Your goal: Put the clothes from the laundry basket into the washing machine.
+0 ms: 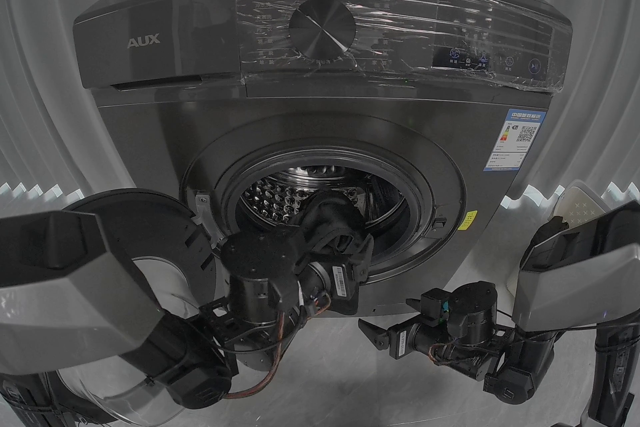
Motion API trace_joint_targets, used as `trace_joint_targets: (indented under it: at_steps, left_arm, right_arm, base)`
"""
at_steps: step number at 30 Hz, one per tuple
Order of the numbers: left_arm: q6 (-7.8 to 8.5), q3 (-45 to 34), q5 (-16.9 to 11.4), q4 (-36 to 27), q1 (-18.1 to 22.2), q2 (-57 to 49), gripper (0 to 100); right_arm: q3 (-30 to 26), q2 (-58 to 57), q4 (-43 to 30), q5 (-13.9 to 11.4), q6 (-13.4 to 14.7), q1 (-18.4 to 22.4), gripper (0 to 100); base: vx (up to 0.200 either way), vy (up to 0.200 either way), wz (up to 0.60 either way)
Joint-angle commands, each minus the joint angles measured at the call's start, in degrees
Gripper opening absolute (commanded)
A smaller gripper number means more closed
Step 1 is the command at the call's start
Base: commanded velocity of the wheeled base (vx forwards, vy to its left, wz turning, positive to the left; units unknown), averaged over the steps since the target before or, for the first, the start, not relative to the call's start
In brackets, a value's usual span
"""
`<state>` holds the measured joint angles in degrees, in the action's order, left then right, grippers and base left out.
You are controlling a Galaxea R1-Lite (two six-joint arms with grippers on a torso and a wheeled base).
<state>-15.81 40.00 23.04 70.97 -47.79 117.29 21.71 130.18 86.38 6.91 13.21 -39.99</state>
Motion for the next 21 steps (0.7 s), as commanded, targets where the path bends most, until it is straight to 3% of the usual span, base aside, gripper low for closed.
trace_joint_targets:
  at_steps: [1,11,21]
  left_arm:
    - [-0.8,-3.0,0.43,-0.92,-1.52,-3.29,100]
    - [0.61,-10.55,-0.01,0.13,-4.77,-3.56,100]
    - [2.01,-10.82,0.16,0.66,-5.39,-3.29,100]
  right_arm:
    - [0.0,-0.28,0.01,0.03,0.23,-0.53,100]
    - [0.17,-0.37,0.01,0.12,0.23,-0.71,100]
    - [0.44,-0.19,0.01,0.21,0.23,-1.06,100]
  base:
    - [0.0,0.0,0.0]
    - [0.0,0.0,0.0]
    - [0.02,0.0,0.0]
